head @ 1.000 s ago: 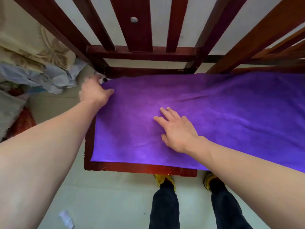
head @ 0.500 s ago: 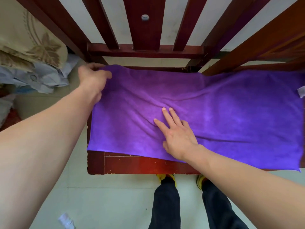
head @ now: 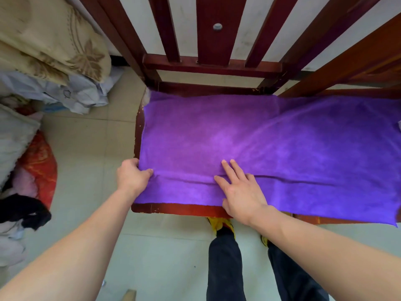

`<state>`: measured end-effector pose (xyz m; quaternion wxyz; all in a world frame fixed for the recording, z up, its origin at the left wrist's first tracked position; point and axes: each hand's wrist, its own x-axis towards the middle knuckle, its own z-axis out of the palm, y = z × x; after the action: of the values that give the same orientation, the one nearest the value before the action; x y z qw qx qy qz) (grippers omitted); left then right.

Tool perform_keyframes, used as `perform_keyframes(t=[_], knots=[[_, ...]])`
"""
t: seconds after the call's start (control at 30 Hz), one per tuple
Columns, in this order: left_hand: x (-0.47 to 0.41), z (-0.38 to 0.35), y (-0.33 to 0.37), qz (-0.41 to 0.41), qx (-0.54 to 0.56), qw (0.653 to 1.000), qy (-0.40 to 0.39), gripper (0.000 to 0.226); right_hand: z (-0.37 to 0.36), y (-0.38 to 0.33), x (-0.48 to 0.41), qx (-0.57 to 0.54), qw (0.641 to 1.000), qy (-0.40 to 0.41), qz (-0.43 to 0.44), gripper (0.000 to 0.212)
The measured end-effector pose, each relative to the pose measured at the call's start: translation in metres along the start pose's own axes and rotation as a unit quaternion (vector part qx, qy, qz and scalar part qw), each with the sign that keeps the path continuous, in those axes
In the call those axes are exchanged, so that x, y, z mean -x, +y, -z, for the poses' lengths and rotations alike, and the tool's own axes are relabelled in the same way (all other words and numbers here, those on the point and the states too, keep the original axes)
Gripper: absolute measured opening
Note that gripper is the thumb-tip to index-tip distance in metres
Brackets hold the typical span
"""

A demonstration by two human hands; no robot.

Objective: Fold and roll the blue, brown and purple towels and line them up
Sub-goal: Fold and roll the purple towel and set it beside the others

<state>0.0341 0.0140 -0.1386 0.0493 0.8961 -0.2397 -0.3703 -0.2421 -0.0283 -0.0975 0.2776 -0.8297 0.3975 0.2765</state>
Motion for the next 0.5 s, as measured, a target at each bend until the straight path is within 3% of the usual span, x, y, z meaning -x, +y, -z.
perform_keyframes(t=[0.1,0.2,0.27,0.4,0.5], knots=[[0.011,-0.002,-0.026,0.072,0.068,0.995,-0.011,0.011,-0.005,-0.014,0.008,-0.022,0.999,0.031,0.02,0.059],[0.016,-0.002,-0.033,0.095,0.113,0.989,0.006,0.031,-0.017,-0.029,0.011,-0.032,0.999,-0.01,0.017,0.049],[0.012,0.0,-0.027,0.086,0.137,0.987,0.0,0.034,-0.025,-0.038,0.012,-0.035,0.999,-0.008,0.012,0.044],[-0.011,0.013,0.007,0.044,0.208,0.977,-0.021,0.035,-0.029,-0.059,0.009,-0.045,0.995,0.072,0.051,0.028],[-0.032,0.031,0.042,0.019,0.242,0.969,-0.043,0.033,-0.033,-0.078,-0.006,-0.072,0.99,0.082,0.092,0.034]])
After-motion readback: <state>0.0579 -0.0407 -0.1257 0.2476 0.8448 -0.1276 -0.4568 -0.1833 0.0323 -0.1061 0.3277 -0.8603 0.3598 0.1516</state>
